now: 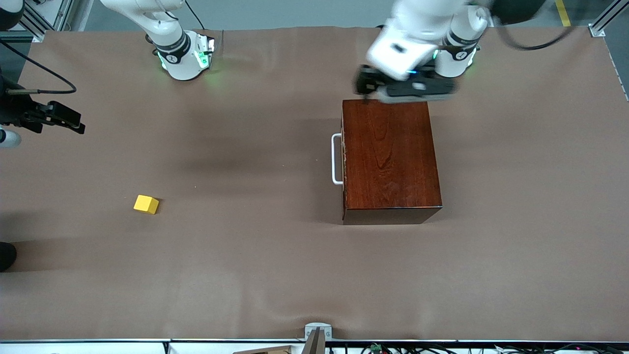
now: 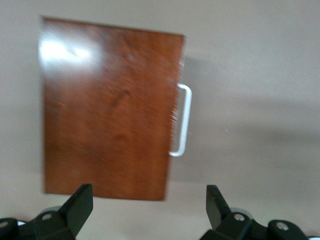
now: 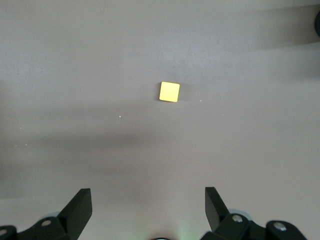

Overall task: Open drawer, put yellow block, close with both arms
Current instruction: 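Reach the left gripper to the white drawer handle while the right gripper approaches the cube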

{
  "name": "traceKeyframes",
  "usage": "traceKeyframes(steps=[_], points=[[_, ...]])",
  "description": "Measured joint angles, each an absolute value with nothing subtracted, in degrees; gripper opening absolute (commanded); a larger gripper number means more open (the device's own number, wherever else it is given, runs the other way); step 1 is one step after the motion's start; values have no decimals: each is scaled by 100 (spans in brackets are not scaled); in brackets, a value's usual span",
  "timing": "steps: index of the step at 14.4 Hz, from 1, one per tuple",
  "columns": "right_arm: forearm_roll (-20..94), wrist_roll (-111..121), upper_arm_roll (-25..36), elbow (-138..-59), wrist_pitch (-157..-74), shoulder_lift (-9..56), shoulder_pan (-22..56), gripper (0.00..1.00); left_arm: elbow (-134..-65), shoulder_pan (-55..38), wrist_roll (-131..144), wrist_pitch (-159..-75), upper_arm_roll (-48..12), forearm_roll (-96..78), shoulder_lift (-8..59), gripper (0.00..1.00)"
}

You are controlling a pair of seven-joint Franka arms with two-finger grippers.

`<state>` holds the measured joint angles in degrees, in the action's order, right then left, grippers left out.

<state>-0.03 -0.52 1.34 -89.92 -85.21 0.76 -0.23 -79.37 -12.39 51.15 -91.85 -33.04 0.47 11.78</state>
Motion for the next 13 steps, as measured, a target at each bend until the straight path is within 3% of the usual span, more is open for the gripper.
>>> traceKeyframes(steps=[5, 10, 13], points=[[-3, -52, 134, -8994, -8525, 487, -25, 100, -7570, -2566, 6146, -9717, -3180, 878, 2220, 100], [5, -54, 149, -8973, -8582, 911, -34, 100, -7401, -4175, 6144, -9852, -1757, 1214, 3031, 100], [6, -56, 157, -8974, -8585, 1088, -39, 100, -7364, -4485, 5837, -10091, -1289, 1219, 3364, 100]])
